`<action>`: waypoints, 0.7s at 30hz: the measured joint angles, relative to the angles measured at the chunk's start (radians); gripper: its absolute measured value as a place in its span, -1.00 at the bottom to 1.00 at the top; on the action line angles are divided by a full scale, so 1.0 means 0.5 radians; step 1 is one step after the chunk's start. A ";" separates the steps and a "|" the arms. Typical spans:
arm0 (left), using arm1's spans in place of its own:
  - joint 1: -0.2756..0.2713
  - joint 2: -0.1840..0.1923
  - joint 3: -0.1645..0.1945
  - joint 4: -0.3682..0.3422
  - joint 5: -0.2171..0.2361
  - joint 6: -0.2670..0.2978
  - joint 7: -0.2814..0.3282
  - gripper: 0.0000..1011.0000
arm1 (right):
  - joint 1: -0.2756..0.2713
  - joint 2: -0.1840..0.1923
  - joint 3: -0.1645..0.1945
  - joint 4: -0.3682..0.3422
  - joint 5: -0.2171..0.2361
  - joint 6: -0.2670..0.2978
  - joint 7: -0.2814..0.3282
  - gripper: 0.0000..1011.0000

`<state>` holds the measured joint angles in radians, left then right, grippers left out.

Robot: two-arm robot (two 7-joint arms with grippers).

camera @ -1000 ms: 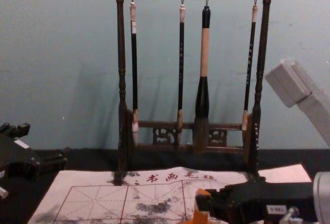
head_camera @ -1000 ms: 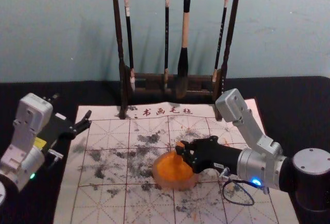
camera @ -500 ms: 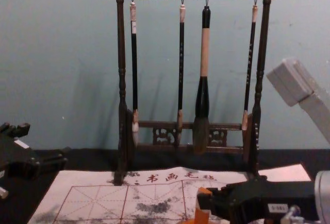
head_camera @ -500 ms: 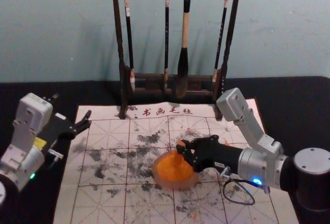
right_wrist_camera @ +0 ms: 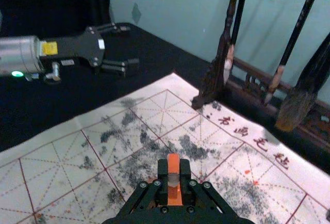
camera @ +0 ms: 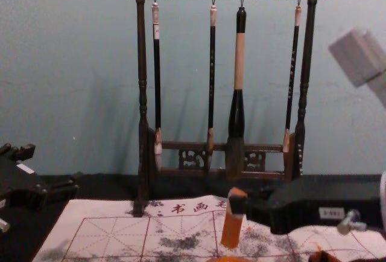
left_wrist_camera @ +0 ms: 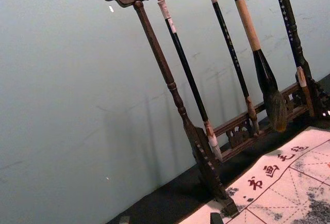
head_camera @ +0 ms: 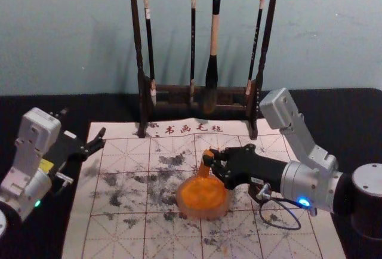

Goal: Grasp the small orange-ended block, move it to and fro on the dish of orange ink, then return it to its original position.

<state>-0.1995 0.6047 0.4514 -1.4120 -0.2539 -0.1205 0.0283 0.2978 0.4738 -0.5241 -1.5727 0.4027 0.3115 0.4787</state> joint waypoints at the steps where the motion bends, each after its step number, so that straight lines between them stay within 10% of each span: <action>1: 0.000 0.000 0.000 0.000 0.000 0.000 0.000 1.00 | -0.006 0.008 0.007 -0.023 0.008 0.004 -0.005 -0.88; 21: 0.000 0.000 0.000 0.000 0.000 0.000 0.000 1.00 | -0.267 0.260 0.208 -0.434 0.139 0.114 -0.174 -0.88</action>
<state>-0.1995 0.6047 0.4514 -1.4119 -0.2539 -0.1205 0.0283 0.1645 0.6037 -0.4200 -1.7898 0.4722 0.3686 0.3916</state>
